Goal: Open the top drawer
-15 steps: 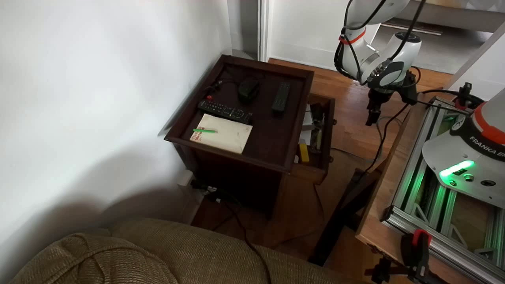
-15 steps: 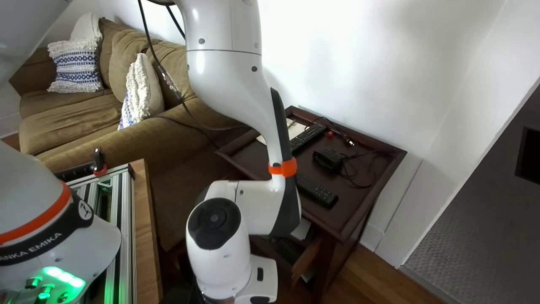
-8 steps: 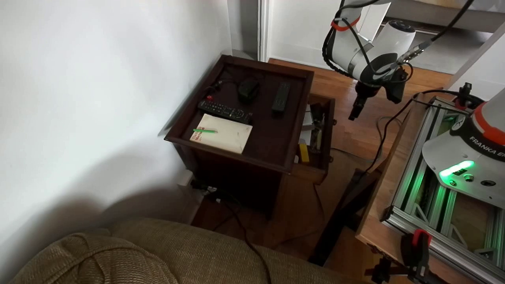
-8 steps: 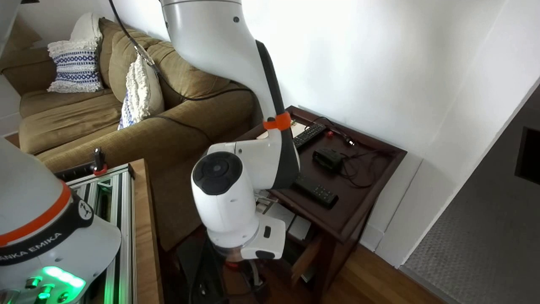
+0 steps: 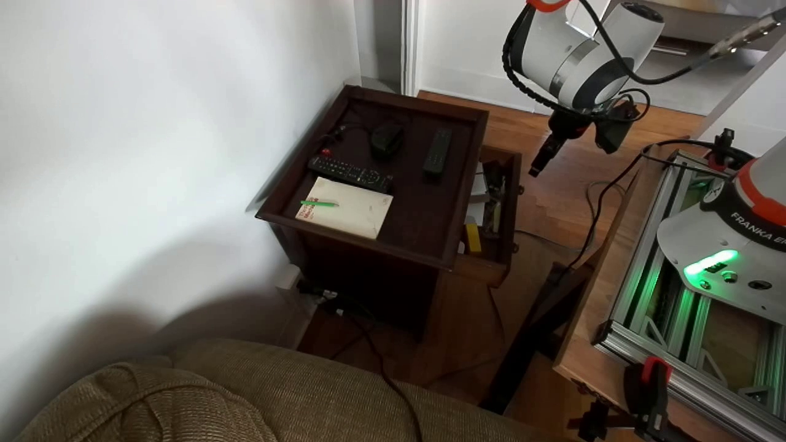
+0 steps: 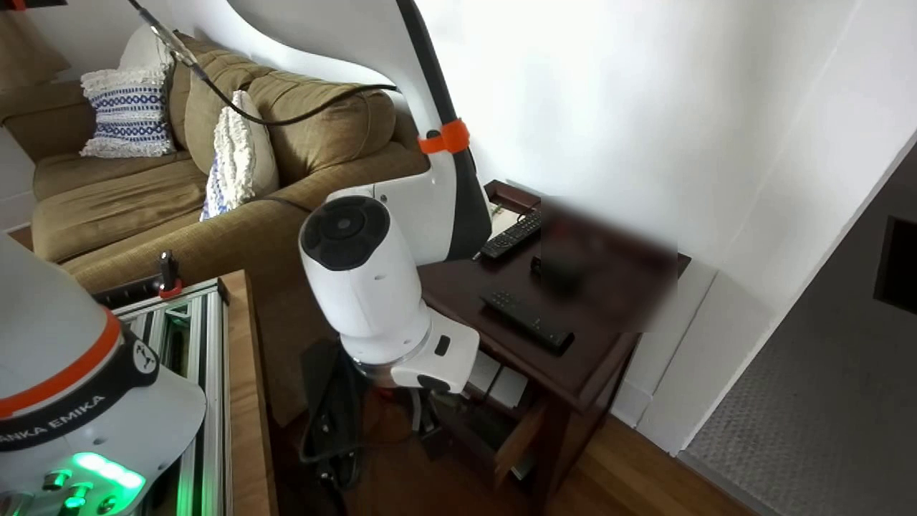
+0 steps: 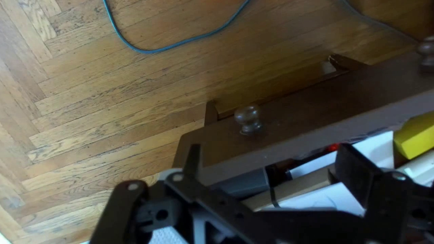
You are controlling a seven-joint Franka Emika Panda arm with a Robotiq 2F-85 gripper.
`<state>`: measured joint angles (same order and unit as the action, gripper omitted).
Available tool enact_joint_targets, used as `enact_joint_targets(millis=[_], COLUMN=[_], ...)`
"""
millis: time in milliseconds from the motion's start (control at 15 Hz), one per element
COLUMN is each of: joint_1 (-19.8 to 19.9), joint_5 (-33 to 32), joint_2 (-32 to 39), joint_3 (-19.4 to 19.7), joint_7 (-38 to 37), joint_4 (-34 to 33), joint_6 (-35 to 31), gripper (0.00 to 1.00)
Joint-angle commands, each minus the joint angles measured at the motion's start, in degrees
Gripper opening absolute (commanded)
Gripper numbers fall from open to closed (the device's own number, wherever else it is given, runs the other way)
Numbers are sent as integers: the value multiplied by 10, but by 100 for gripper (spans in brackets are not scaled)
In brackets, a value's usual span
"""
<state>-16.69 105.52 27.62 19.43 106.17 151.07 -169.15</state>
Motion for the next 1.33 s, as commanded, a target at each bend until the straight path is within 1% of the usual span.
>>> enact_joint_targets(millis=[0,133,200,267,333,400,533,600,667,733,867,1000,1133,1267], joint_1=[-4,-4,6,7,12,12,7,2,-4,-3,-10,-17,-21,-26], joint_5=[-33,-43,-100,-137,-150,-167,-202,-223,-260,-252,-283,-333,-354,-389], joint_2=[-92,-125,-171,-196,-172,-171,-195,-217,-265,-219,-234,-275,-253,-274], joint_3=[-18,-26,-23,-20,-21,-19,-16,-14,-13,-14,-16,-17,-17,-18], joint_7=[-65,-86,-129,-158,-173,-193,-233,-254,-291,-288,-326,-370,-392,-425], joint_4=[55,70,95,109,80,67,64,73,109,60,61,91,62,72], joint_6=[-2,4,-2,-2,7,15,15,11,3,17,13,2,10,9], gripper=[100,100,100,100,100,100,100,100,100,100,100,100,100,100])
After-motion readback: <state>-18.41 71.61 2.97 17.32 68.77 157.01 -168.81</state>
